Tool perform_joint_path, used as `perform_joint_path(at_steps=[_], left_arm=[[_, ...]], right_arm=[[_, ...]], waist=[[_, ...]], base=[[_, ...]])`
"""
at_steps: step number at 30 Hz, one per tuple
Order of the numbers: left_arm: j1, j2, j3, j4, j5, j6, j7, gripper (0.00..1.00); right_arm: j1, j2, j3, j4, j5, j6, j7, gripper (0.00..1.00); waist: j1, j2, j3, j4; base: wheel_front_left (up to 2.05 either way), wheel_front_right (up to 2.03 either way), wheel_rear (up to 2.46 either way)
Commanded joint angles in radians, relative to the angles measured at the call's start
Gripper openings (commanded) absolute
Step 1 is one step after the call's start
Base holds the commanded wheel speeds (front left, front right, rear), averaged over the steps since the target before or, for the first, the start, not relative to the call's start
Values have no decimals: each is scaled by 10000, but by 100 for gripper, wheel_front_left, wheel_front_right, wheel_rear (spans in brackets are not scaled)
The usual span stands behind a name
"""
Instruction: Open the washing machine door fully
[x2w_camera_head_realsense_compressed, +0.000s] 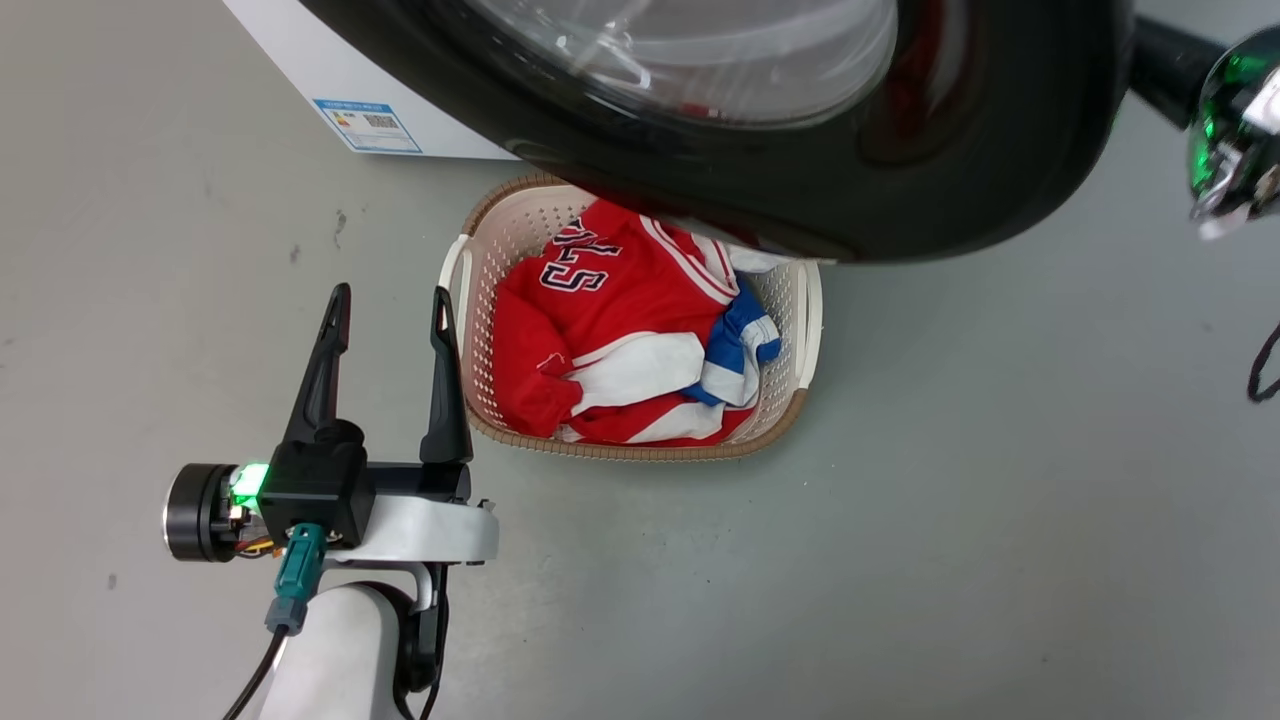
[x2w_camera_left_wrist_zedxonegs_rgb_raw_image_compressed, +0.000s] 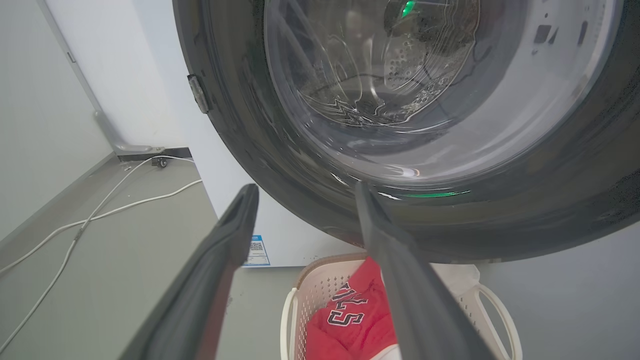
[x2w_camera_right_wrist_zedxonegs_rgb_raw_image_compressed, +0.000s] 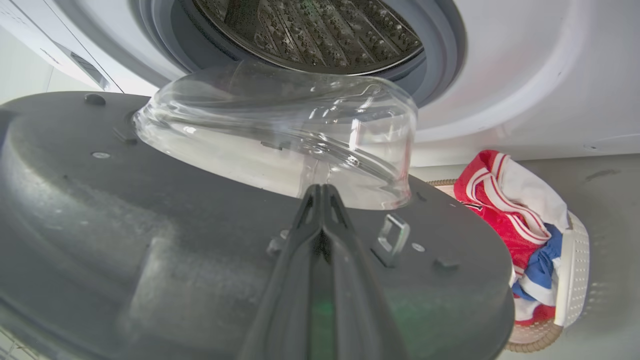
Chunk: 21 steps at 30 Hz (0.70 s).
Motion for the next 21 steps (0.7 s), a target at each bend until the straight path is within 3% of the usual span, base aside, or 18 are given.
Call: perform_joint_path(at_steps=[1,21], left_arm=[[62,33,39,2,76,-34,-28,100],[874,101,145,195,106,-21,-28,100]], right_arm=[[270,139,81,-119,62,27,96,0],[3689,814,1386,-3435,484,29,1020,0]], waist=[[0,-1,-70,-25],[0,-1,-1587,-169]], base=[[0,0,0],[0,0,0]])
